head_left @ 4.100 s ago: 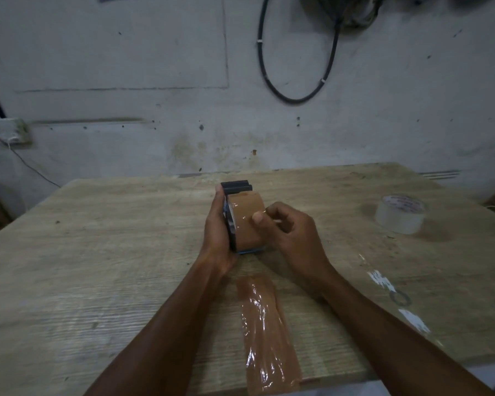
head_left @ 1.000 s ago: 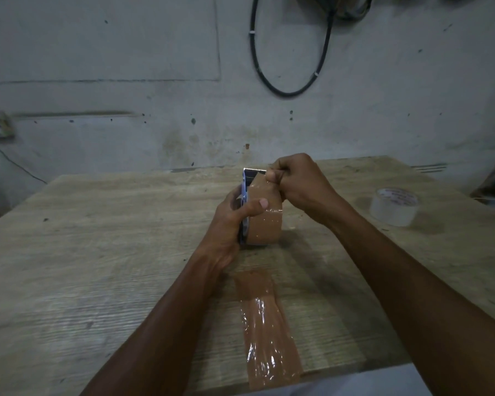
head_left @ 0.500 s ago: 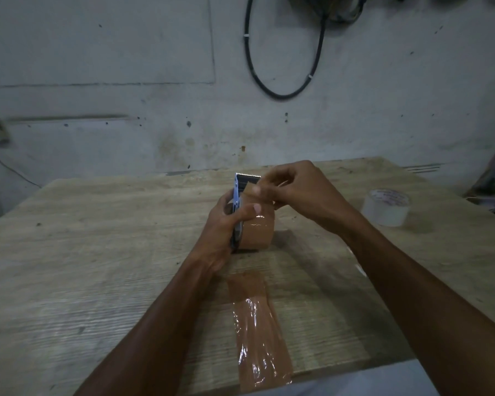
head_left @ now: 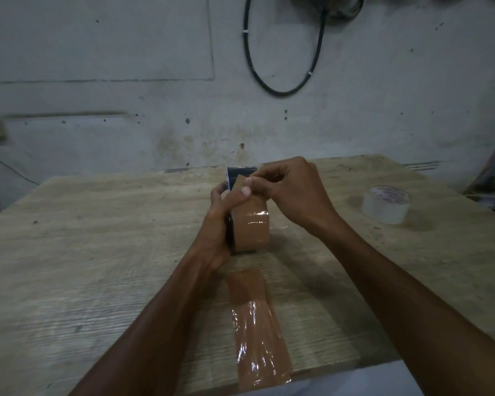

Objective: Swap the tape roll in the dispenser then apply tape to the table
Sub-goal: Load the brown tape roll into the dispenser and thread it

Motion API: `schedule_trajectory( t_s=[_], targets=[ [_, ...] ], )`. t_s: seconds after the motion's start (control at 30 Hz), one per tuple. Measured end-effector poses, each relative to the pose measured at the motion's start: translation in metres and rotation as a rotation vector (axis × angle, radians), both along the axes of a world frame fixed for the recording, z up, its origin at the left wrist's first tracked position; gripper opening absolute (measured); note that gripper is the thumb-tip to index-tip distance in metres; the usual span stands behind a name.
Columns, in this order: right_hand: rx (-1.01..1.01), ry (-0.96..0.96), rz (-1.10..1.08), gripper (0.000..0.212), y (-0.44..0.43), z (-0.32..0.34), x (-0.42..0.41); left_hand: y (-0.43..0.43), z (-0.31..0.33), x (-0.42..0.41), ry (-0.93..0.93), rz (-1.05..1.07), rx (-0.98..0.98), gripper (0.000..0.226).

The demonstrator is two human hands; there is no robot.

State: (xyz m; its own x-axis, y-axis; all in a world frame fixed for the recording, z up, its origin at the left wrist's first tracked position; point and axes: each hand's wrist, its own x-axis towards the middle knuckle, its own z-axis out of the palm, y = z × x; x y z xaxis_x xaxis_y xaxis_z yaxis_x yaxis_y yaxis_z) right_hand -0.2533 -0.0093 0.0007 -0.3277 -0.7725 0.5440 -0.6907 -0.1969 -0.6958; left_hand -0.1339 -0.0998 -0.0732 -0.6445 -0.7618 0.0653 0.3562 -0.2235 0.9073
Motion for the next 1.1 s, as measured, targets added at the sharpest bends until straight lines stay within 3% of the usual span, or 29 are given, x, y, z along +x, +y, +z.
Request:
schedule_trajectory(
  t_s=[0.2,0.37,0.53,0.83,1.1],
  targets=[
    [0.085,-0.237,0.094,0.014,0.001,-0.002,-0.009,0.005,0.001,0.003,-0.023,-0.029,-0.001,0.08],
    [0.109,-0.344,0.045,0.014,-0.009,-0.001,-0.006,0.008,0.003,0.004,0.039,-0.013,0.011,0.065],
    [0.145,-0.511,0.068,0.016,-0.011,0.003,-0.007,0.009,0.007,0.006,0.011,-0.007,-0.017,0.071],
    [0.175,-0.612,0.095,0.018,-0.005,0.002,-0.006,0.008,0.004,0.005,0.001,-0.031,-0.048,0.089],
    [0.222,-0.577,0.091,0.021,-0.007,-0.004,-0.003,0.005,0.008,0.002,0.038,-0.017,0.019,0.095]
  ],
)
